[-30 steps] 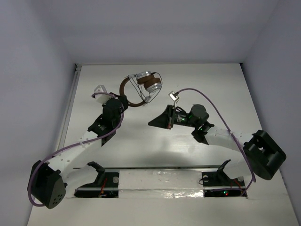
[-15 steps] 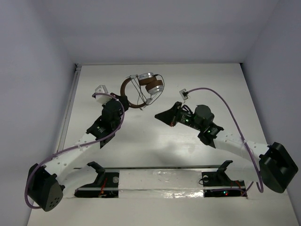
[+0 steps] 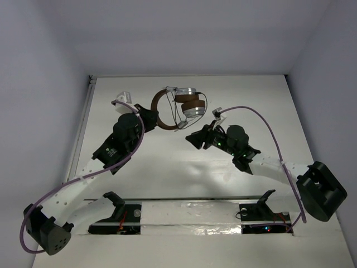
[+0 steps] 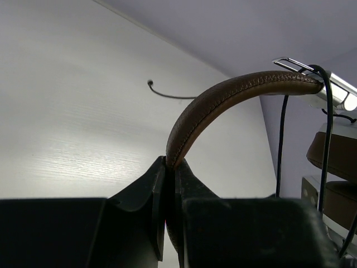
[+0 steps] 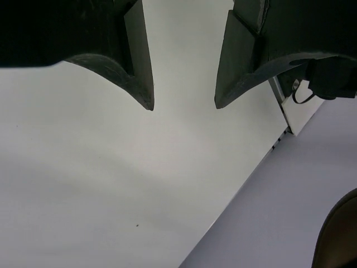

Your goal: Wrap the headphones

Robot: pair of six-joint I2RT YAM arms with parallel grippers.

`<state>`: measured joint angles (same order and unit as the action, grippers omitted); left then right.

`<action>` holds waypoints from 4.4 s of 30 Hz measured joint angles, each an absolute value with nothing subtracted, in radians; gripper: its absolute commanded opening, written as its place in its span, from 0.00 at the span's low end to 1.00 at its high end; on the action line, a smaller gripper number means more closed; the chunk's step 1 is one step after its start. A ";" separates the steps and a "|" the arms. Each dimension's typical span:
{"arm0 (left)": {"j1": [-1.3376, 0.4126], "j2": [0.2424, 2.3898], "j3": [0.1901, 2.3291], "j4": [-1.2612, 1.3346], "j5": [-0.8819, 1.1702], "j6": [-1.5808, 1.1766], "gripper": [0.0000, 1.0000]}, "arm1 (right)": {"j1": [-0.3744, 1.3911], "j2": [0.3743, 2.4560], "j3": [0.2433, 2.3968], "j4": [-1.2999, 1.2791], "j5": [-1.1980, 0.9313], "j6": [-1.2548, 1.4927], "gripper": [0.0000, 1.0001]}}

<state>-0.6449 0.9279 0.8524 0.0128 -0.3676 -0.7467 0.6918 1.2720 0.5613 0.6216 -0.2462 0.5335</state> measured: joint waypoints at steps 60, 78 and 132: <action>-0.686 0.987 0.970 -0.063 -0.537 -0.678 0.00 | 0.662 1.232 0.580 0.760 -0.739 0.765 0.00; -0.708 1.079 0.824 0.057 -0.659 -0.733 0.00 | 0.665 1.435 0.585 1.208 -0.733 1.234 0.00; -0.784 1.655 0.852 0.271 -0.615 -0.659 0.00 | 0.728 1.325 0.559 0.630 -0.049 0.931 0.36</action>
<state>-0.7837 1.6554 0.8520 0.2714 -0.6147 -0.6594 0.7284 1.3254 0.5591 0.6296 -0.0494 0.9310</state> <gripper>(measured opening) 0.040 0.317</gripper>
